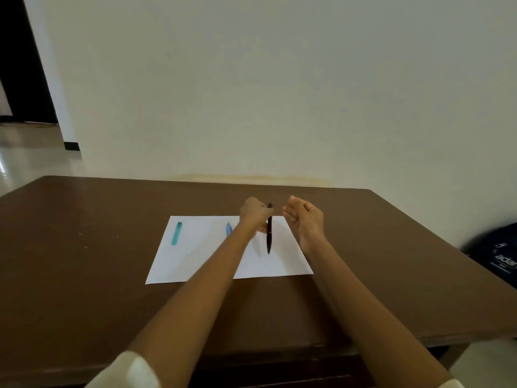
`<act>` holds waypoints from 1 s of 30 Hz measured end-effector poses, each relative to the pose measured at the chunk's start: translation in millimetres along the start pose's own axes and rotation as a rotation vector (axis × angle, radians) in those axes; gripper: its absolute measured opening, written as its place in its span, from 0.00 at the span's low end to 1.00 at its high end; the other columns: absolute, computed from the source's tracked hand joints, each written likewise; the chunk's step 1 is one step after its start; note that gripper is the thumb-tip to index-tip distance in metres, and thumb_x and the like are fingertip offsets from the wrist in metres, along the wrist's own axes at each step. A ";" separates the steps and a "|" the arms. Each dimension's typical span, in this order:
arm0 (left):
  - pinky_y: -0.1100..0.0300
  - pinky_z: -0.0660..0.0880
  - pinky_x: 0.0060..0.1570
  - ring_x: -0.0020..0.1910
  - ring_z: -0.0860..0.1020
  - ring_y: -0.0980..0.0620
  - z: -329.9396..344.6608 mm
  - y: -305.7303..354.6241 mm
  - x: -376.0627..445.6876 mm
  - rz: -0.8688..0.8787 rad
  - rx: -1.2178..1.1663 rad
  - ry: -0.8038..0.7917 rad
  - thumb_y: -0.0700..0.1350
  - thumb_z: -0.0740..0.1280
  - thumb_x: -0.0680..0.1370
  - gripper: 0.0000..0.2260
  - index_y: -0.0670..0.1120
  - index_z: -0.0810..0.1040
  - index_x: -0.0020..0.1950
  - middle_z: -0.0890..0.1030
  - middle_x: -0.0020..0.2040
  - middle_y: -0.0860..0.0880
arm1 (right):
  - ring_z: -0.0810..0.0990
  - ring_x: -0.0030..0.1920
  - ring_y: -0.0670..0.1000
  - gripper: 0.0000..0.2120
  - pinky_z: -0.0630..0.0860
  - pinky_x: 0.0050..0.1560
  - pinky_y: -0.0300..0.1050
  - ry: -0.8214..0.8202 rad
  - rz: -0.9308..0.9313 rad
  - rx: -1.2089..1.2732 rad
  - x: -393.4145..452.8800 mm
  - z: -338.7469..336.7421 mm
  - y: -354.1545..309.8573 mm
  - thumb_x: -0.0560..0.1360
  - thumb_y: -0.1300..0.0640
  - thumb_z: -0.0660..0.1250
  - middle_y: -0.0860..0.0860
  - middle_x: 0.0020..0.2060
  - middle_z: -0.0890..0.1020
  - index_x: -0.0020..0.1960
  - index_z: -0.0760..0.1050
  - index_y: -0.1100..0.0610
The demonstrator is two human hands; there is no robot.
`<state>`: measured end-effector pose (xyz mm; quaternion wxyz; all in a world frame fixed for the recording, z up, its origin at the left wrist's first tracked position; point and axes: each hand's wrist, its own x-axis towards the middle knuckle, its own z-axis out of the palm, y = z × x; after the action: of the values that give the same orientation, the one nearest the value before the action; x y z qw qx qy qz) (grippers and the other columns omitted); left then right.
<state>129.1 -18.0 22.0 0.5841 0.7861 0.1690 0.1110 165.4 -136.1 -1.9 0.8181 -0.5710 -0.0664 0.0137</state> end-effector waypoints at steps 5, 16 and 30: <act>0.62 0.79 0.31 0.37 0.80 0.51 -28.4 15.0 -30.7 0.205 -0.319 -0.007 0.37 0.69 0.74 0.11 0.39 0.76 0.56 0.81 0.44 0.45 | 0.84 0.38 0.50 0.04 0.82 0.42 0.40 -0.049 -0.051 0.173 -10.6 15.2 -36.9 0.76 0.59 0.66 0.54 0.41 0.84 0.45 0.77 0.59; 0.71 0.74 0.39 0.39 0.78 0.62 -50.4 0.6 -47.8 0.527 -0.011 0.337 0.42 0.71 0.73 0.08 0.53 0.75 0.43 0.78 0.38 0.61 | 0.84 0.39 0.49 0.06 0.80 0.40 0.37 -0.266 -0.192 -0.027 -41.0 61.9 -59.1 0.75 0.57 0.68 0.52 0.40 0.85 0.48 0.78 0.59; 0.72 0.71 0.38 0.39 0.77 0.62 -75.5 -20.9 -47.9 0.540 0.099 0.427 0.45 0.70 0.74 0.08 0.50 0.79 0.52 0.77 0.40 0.61 | 0.84 0.40 0.53 0.08 0.82 0.47 0.45 -0.319 -0.196 -0.113 -50.0 80.2 -36.3 0.73 0.55 0.71 0.55 0.39 0.85 0.48 0.80 0.60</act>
<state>54.3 35.0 25.2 0.4461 0.7889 0.0783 0.4153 104.0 -78.8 54.6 0.7614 -0.5972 -0.2512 0.0204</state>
